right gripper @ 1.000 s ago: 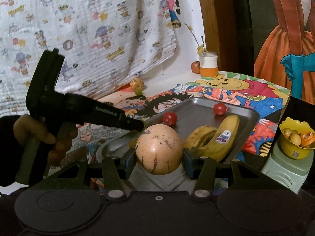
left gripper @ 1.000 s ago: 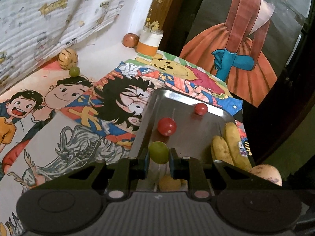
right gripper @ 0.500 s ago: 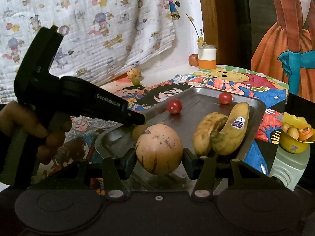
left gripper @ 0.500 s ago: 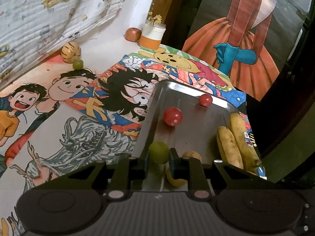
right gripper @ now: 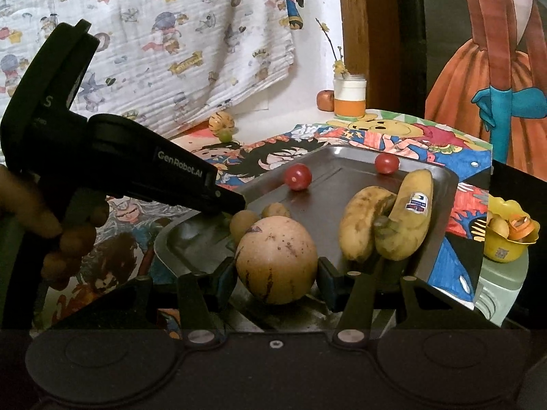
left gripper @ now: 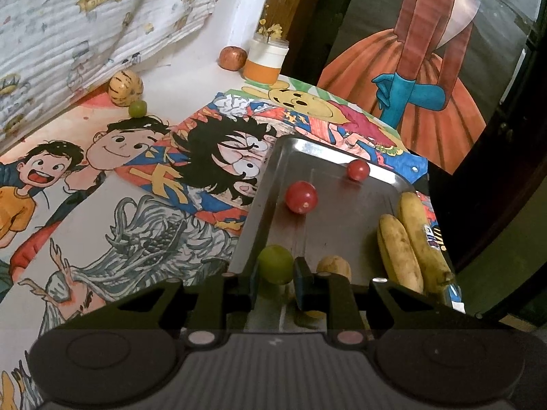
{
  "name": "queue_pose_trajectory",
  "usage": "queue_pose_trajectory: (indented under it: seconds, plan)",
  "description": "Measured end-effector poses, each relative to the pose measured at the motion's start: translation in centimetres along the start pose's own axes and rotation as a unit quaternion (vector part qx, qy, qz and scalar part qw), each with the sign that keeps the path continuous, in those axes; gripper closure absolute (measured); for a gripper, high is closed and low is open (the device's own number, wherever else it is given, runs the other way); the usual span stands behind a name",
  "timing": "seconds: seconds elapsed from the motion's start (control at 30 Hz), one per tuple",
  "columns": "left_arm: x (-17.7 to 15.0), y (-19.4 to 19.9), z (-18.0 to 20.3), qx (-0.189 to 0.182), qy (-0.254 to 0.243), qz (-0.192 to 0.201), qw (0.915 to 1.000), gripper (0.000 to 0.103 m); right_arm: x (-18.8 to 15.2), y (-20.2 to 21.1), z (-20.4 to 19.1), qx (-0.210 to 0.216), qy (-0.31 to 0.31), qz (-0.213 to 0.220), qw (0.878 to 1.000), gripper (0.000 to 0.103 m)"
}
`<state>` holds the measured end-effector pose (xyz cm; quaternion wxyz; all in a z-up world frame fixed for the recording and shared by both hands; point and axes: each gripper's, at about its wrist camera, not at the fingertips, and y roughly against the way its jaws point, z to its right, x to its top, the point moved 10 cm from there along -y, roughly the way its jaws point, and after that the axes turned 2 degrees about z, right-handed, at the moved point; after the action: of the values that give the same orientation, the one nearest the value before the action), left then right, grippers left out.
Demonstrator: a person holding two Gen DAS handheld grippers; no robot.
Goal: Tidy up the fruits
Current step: 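Lower both grippers and open them to set melon and grape on the tray, then lift both grippers away from the tray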
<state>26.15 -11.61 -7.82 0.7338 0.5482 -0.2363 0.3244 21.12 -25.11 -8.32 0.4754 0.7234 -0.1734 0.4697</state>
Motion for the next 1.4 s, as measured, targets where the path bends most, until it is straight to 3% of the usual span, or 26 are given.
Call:
queue_pose_trajectory:
  seconds: [0.4, 0.53, 0.73, 0.97, 1.13, 1.4]
  plan:
    - [-0.3, 0.0, 0.0, -0.001, 0.007, -0.006, 1.0000, 0.079, -0.1, 0.2, 0.2, -0.003, -0.013, 0.004, 1.000, 0.049]
    - [-0.3, 0.0, -0.1, -0.005, 0.015, -0.008, 0.9999, 0.078, -0.1, 0.3, 0.1, 0.000, -0.015, 0.007, 1.000, 0.044]
    - [-0.2, 0.3, -0.1, -0.012, 0.022, -0.009, 0.9997, 0.071, -0.3, 0.6, 0.3, -0.005, -0.021, 0.012, 1.000, 0.041]
    - [0.0, 1.2, 0.3, -0.018, 0.022, 0.001, 0.9996, 0.048, 0.0, 1.4, 0.0, -0.011, -0.024, 0.024, 0.999, 0.034]
    - [0.4, 2.0, -0.2, -0.013, 0.025, 0.011, 0.9995, 0.042, 0.3, 2.3, -0.4, -0.015, -0.025, 0.036, 0.999, 0.027]
    - [0.9, 3.8, -1.5, -0.007, 0.039, 0.037, 0.9985, 0.004, 1.0, 4.1, -0.7, -0.029, -0.059, 0.065, 0.996, 0.006]
